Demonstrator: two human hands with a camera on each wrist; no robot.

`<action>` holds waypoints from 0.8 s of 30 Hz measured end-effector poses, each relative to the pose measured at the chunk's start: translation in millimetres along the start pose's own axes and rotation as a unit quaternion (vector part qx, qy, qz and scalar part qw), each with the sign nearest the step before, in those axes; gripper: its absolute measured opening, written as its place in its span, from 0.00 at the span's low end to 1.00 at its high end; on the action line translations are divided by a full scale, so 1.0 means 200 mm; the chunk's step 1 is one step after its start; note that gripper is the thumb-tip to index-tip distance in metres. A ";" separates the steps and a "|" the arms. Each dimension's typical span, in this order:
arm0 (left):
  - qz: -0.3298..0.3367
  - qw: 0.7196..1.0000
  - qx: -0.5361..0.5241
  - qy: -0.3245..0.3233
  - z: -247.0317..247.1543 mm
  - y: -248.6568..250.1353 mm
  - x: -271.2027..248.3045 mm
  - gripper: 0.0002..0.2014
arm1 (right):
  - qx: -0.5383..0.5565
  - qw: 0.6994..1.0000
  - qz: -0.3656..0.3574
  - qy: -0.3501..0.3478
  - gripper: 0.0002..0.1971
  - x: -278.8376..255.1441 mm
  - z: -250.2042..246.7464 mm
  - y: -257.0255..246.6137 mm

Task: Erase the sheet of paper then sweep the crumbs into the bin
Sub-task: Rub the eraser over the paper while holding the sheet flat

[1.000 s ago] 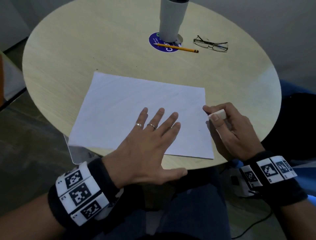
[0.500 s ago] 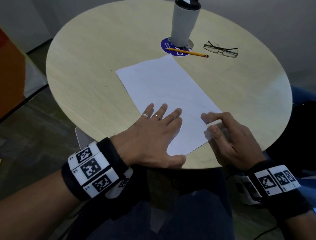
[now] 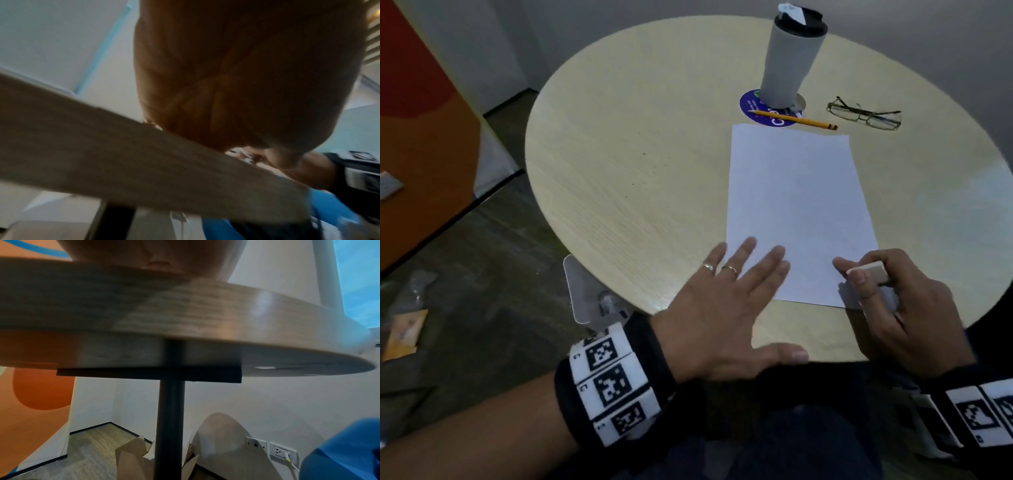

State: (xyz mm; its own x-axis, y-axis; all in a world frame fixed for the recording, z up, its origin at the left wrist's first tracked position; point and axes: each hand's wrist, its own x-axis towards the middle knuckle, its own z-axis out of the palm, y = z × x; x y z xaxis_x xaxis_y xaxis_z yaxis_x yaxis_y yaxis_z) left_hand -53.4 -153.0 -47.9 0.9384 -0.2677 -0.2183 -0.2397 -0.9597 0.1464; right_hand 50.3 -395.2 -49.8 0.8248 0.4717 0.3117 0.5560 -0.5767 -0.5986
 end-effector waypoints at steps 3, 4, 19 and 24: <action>-0.160 0.986 0.019 -0.035 -0.07 -0.14 -0.02 0.60 | 0.004 0.999 0.019 0.027 0.08 0.00 0.00 0.01; -0.197 0.980 0.012 -0.033 -0.09 -0.17 -0.02 0.61 | 0.001 0.999 0.024 0.034 0.08 0.00 0.01 0.01; -0.068 0.997 -0.022 -0.001 -0.07 -0.18 0.02 0.53 | 0.002 0.999 0.015 0.046 0.06 0.00 -0.03 0.04; -0.090 0.995 -0.018 -0.031 -0.06 -0.18 0.01 0.53 | 0.004 0.999 0.014 0.046 0.07 0.00 -0.04 0.04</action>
State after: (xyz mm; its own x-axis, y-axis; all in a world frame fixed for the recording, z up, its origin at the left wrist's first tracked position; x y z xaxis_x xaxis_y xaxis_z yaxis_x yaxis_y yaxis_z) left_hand -40.3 -118.1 -42.6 0.9479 -0.0980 -0.3031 -0.0596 -0.9893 0.1333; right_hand 55.5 -405.9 -48.8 0.8458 0.3918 0.3621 0.5327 -0.5827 -0.6138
